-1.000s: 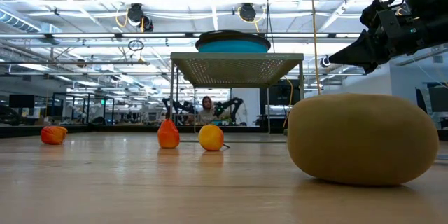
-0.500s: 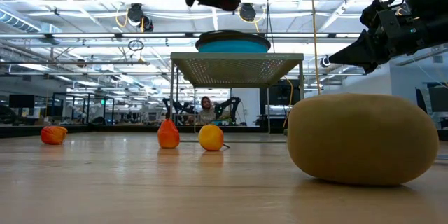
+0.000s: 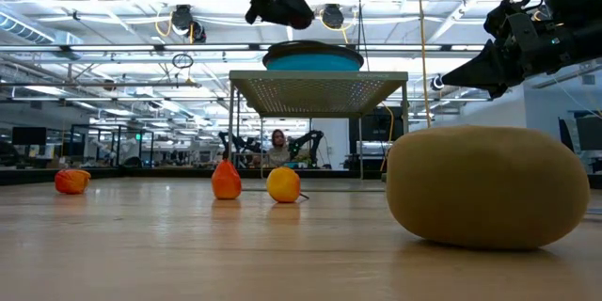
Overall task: Pick & Place Fruit
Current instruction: Put the red pomegranate into the blue strainer bowl on the shelf
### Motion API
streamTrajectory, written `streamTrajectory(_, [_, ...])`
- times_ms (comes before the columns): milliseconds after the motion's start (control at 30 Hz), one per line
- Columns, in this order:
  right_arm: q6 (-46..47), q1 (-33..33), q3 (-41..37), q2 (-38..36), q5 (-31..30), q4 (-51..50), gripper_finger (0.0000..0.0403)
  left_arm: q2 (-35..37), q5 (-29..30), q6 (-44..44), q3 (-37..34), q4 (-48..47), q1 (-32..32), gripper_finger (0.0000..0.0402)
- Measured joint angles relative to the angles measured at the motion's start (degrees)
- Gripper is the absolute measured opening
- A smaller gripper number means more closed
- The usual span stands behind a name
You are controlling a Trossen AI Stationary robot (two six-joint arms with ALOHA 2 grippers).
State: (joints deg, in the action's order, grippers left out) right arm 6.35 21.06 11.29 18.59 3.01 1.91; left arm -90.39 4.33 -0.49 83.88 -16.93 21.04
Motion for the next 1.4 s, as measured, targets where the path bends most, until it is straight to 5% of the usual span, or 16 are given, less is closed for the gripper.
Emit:
streamTrajectory(333, [0.0, 0.0, 0.0, 0.0, 0.0, 0.0, 0.0000, -2.1, -2.8, -0.2, 1.6, -6.0, 3.1, 0.0200])
streamTrajectory(800, [0.0, 0.0, 0.0, 0.0, 0.0, 0.0, 0.0000, -14.1, -2.4, 1.9, 20.5, -31.5, 3.9, 0.0200])
streamTrajectory(1400, [0.0, 0.0, 0.0, 0.0, 0.0, 0.0, 0.0000, -17.4, -2.9, 1.7, 25.4, -37.0, 3.9, 0.0200])
